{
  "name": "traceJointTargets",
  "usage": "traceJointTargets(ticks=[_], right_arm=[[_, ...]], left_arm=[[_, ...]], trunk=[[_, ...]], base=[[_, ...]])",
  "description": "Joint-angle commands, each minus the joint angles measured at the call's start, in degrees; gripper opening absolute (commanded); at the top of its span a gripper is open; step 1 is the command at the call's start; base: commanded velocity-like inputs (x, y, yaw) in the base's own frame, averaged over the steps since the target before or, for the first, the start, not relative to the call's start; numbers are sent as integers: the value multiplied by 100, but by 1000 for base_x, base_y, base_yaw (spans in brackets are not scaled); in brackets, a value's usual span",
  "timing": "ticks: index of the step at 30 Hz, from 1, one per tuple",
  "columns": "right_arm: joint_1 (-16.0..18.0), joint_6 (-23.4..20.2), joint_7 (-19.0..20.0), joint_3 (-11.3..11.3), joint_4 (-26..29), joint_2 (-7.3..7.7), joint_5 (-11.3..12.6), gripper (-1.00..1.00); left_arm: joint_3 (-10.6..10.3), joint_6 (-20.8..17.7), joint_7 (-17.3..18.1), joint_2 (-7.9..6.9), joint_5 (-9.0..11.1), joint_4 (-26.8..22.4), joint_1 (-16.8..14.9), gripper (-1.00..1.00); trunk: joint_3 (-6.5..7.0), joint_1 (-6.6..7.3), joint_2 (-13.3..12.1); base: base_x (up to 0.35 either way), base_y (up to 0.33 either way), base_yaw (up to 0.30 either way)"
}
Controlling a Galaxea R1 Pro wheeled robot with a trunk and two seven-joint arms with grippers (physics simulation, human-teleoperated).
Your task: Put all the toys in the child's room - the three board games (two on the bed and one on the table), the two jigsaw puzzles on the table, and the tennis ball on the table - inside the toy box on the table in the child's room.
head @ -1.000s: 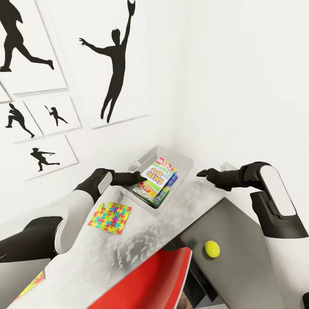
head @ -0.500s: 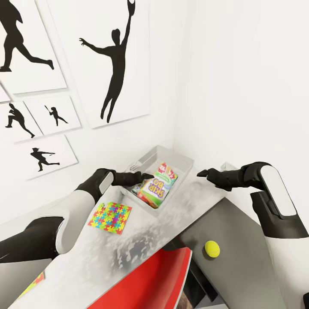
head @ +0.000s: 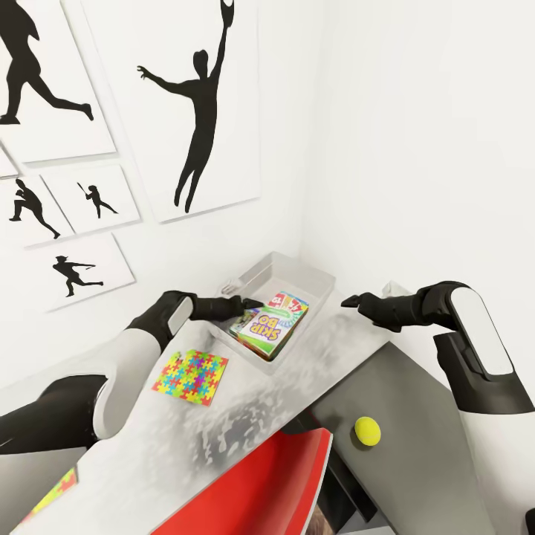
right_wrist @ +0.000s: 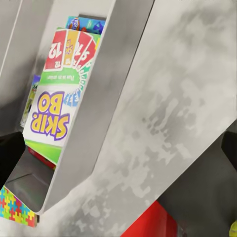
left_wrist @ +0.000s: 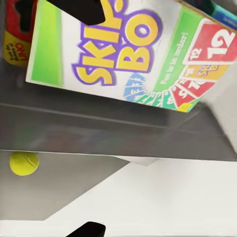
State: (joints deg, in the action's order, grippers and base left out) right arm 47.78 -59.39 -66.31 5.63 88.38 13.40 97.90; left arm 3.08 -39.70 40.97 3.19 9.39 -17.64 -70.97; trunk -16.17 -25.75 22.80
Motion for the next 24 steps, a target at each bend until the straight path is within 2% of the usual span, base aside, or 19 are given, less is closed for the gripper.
traceJointTargets(ticks=[1, 5, 7, 11, 15, 19, 24], right_arm=[[7, -40, -57, 4, 3, 6, 45, 100], [4, -49, -57, -94, 3, 12, 50, 100], [4, -52, -57, -180, 3, 13, 56, 100], [-2, -51, -57, -236, 3, 11, 49, 100], [-15, -48, -57, -245, -3, 7, 46, 100], [-28, -40, -57, -246, -5, -2, 45, 100], [-31, -30, -62, -246, -12, -9, 45, 100]], left_arm=[[32, -48, 11, -16, 6, -8, -5, 100], [43, -93, 94, -262, 31, -30, -5, 100], [42, -175, 355, -463, 38, -35, -5, 100], [37, -267, 993, -669, 21, -49, -5, 100], [29, -452, 1374, -870, 20, -199, -3, 100], [12, -738, 1492, -967, 23, -572, 2, 100], [9, -967, 1528, -992, 26, -800, 4, 100]], trunk=[[-11, -3, 12], [-11, -3, 12], [-11, -3, 12], [-11, -3, 12], [0, -3, 12], [29, -3, 12], [72, -3, 12]], base=[[0, 0, 0], [0, 0, 0], [0, 0, 0], [0, 0, 0], [0, 0, -7], [-49, 14, -50], [-156, 83, -65]])
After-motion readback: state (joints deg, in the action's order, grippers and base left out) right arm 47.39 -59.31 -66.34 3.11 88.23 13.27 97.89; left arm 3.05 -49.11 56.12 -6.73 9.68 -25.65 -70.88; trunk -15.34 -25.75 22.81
